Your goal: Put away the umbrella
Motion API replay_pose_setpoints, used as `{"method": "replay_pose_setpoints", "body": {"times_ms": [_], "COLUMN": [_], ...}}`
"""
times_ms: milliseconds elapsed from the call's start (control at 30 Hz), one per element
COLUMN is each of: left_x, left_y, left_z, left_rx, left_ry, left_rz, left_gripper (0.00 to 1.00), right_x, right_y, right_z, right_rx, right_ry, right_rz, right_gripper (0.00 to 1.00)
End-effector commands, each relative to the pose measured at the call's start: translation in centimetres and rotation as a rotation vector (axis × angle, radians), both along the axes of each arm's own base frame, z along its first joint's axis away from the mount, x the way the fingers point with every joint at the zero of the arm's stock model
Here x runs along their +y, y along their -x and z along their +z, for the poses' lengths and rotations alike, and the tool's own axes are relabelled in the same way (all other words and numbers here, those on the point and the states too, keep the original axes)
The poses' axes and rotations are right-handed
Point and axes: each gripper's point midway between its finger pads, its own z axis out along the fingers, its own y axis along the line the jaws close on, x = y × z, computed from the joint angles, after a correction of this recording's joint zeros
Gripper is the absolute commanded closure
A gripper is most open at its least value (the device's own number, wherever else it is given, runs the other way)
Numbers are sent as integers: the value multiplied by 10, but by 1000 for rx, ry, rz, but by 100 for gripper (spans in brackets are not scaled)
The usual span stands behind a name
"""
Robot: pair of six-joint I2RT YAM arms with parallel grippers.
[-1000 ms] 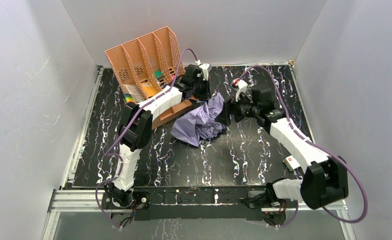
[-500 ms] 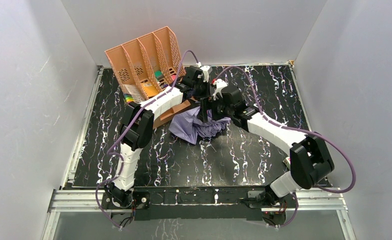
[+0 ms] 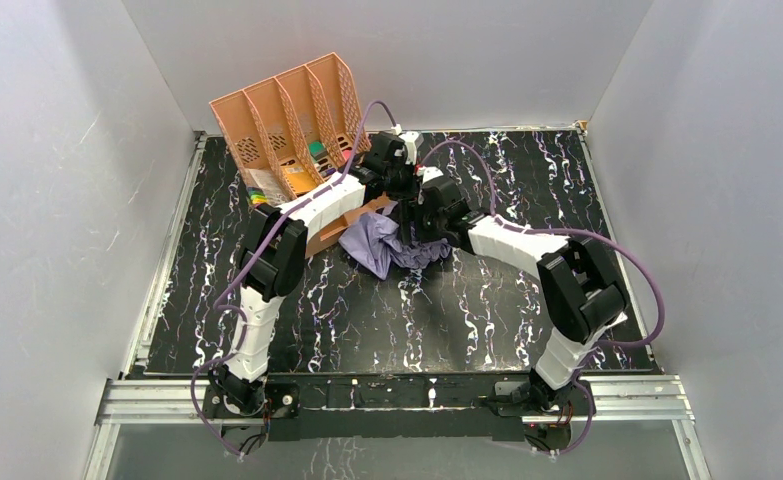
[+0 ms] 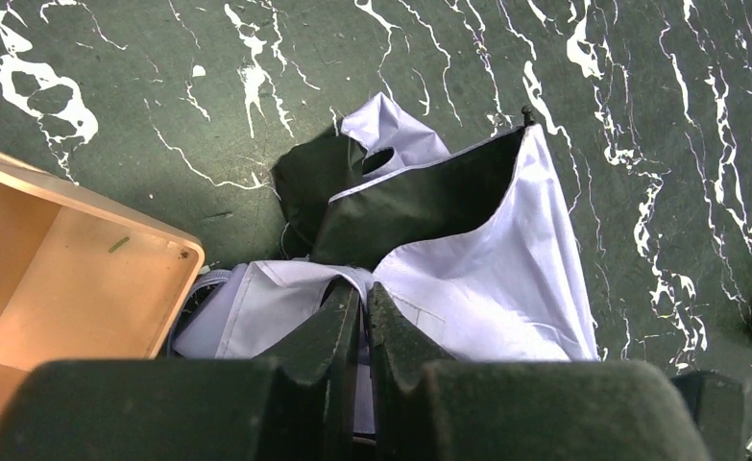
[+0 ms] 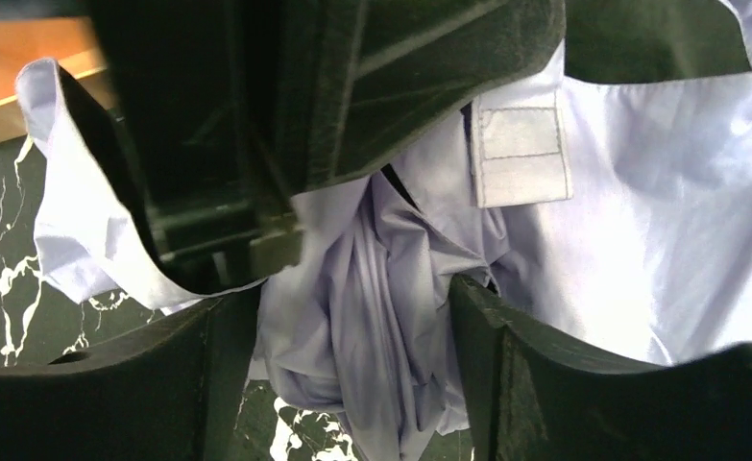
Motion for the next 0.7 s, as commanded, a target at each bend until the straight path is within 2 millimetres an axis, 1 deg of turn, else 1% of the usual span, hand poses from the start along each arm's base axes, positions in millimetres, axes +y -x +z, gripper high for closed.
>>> {"method": "replay_pose_setpoints", "body": {"times_ms": [0,67,100,133,233,333,400,467,567,667], "left_x": [4,9,12,16,31,48,60,73,89,98], "left_y": [-8,-9,-10,-10,-9,-1,9,23,46,70], "left_z": [40,52,59,66,86,102,111,111,108,92], "left_rx": [-46,-57,-66,-74,-107,-131,-153,-161,-170,-136], "left_ry": [50,65,72,78,91,93,83,58,28,11], "left_rz": [6,14,19,24,45,64,71,70,58,25], "left_gripper": [91,85,78,75,59,44,36,28,21,18], "right_x": [-20,-27,-28,-30,-43,-52,-52,-48,-39,-36], "right_y": [-8,-4,-1,2,7,11,15,22,33,46], "right_z": [-12,-17,-19,-20,-23,-26,-28,-27,-20,-13], "right_rx": [14,56,80,104,166,233,266,291,322,336], "right_ry": [37,6,-17,-45,-92,-120,-133,-149,-189,-211], "right_rz": [-51,-26,2,33,91,155,214,289,404,497], "right_gripper": [29,37,40,43,51,57,59,60,64,70]}}
